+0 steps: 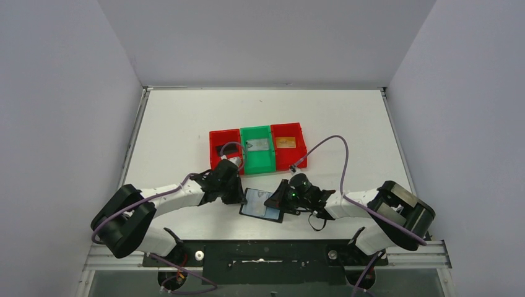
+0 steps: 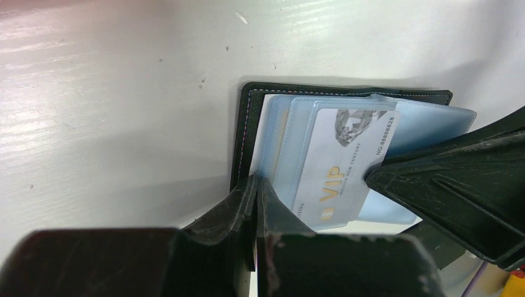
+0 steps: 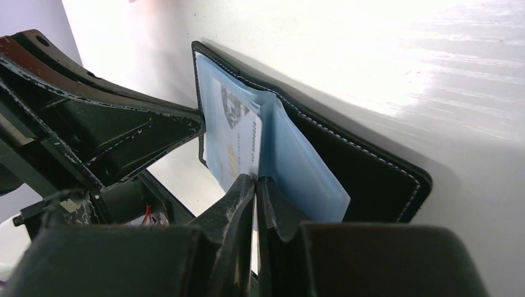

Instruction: Take the credit cards out of the card holder

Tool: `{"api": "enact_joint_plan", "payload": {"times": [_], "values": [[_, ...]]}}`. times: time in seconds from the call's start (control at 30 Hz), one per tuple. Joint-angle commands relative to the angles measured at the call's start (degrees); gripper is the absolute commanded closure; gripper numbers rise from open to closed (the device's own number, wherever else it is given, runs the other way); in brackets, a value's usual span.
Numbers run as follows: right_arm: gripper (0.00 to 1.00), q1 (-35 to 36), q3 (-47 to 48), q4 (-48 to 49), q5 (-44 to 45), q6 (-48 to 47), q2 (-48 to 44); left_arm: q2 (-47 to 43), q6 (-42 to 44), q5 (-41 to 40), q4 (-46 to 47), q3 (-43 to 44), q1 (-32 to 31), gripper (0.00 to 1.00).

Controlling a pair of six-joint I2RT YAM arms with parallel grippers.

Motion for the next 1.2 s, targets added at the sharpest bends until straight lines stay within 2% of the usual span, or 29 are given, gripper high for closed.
{"api": "enact_joint_plan", "payload": {"times": [0.0, 0.17, 0.27, 0.4, 0.53, 0.63, 0.7, 0.97, 1.03, 1.1, 1.17], "values": [[0.99, -1.00, -1.14, 2.96, -1.82, -1.56, -1.65, 1.57, 2.30, -4.74, -5.81, -0.65, 0.25, 1.00], [1.00, -1.07, 0.01, 0.89, -1.81, -1.27, -0.24, 1.27, 2.62, -4.84, -6.69, 0.24, 0.25, 1.00], [1.00, -1.07, 0.58, -5.04, 1.92, 0.57, -0.90, 0.15, 2.65, -5.26, -7.92, 0.43, 0.25, 1.00], [0.97, -1.19, 1.44, -7.55, 3.19, 0.10, -1.05, -5.07, 2.26, -4.90, -7.45, -0.29, 0.16, 1.00], [0.97, -0.88, 3.60, -8.24, 2.77, -2.12, 0.24, -12.09, 2.93, -4.38, -5.97, 0.29, 0.16, 0.75], [0.97, -0.74, 5.60, -10.78, 2.86, -3.76, 1.27, -15.06, 3.66, -1.19, -1.70, 1.60, 0.08, 0.62], [0.97, -0.64, 6.44, -11.97, 3.15, -4.45, 1.60, -14.83, 4.10, 2.35, 2.31, 2.33, 0.08, 0.59], [0.96, -0.67, 8.10, -14.04, 3.48, -6.82, 2.45, -3.46, 3.58, 10.17, 8.55, 3.86, -0.74, 0.64], [0.96, -0.82, 8.21, -13.97, 3.29, -6.93, 2.78, -0.31, 3.97, 12.42, 8.93, 3.75, -1.06, 0.72], [0.96, -0.82, 8.48, -14.25, 3.33, -7.23, 2.94, 1.99, 3.79, 10.04, 5.12, 4.03, -1.74, 0.78], [0.96, -0.81, 8.40, -14.29, 3.51, -7.22, 2.86, 2.50, 2.59, 6.52, 3.18, 3.48, -1.94, 0.80]]}}
